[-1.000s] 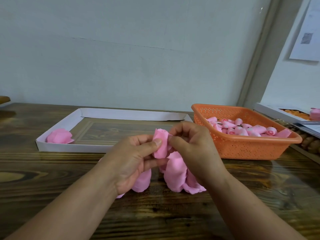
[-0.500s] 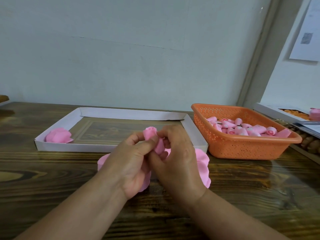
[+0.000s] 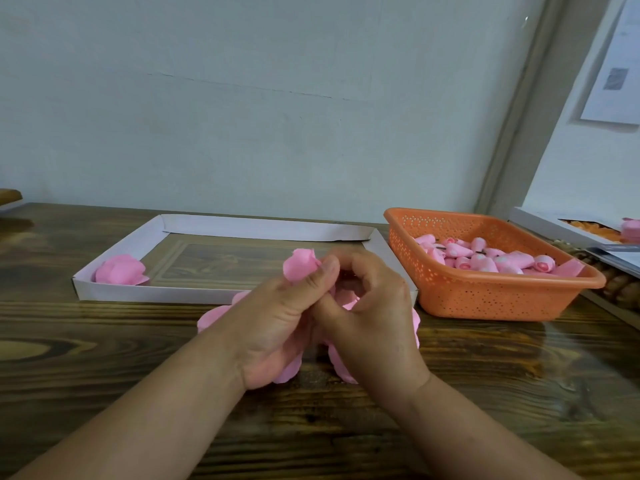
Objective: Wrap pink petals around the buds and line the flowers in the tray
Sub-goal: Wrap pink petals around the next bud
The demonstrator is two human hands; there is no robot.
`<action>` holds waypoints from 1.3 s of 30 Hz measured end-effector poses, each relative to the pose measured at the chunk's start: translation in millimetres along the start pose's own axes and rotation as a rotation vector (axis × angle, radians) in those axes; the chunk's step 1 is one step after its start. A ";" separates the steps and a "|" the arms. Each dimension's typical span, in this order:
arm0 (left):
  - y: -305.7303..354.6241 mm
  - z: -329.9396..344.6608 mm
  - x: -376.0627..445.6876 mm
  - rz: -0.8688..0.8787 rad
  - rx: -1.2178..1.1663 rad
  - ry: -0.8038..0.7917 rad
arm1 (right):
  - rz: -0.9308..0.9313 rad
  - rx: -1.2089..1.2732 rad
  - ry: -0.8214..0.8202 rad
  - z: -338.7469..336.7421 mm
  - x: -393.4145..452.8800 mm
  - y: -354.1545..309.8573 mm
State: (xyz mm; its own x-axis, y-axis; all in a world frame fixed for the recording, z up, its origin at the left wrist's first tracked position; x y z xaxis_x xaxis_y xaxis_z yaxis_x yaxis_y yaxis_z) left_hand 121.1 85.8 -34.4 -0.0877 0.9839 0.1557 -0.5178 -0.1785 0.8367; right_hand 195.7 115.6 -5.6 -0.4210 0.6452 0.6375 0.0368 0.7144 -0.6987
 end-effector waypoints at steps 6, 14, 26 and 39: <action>3.2 1.6 0.9 -0.003 -0.060 -0.166 | 0.068 0.255 -0.171 8.4 -0.6 -3.2; 3.1 -3.3 0.4 -0.014 -0.085 -0.127 | 0.171 0.439 -0.321 9.4 4.1 -1.5; 6.0 -8.7 3.1 0.010 -0.232 0.122 | -0.675 -0.457 0.130 3.4 -13.7 -31.0; 0.5 -9.4 2.5 0.038 -0.293 0.199 | -0.654 -0.713 0.346 10.9 -19.2 -34.0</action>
State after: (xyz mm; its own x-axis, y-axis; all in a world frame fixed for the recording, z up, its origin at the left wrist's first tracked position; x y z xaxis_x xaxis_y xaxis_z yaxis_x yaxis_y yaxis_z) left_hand 112.7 88.2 -38.5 -0.2610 0.9638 0.0540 -0.7304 -0.2338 0.6418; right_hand 192.6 76.0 2.4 -0.2717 0.0339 0.9618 0.4710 0.8762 0.1022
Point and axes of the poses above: each hand's wrist, its own x-axis towards the middle knuckle, its own z-axis out of the palm, y = z × x, the point moved 7 cm from there along x, towards the middle knuckle, and after that the axes turned 9 degrees about -x, right-handed, at the moved point
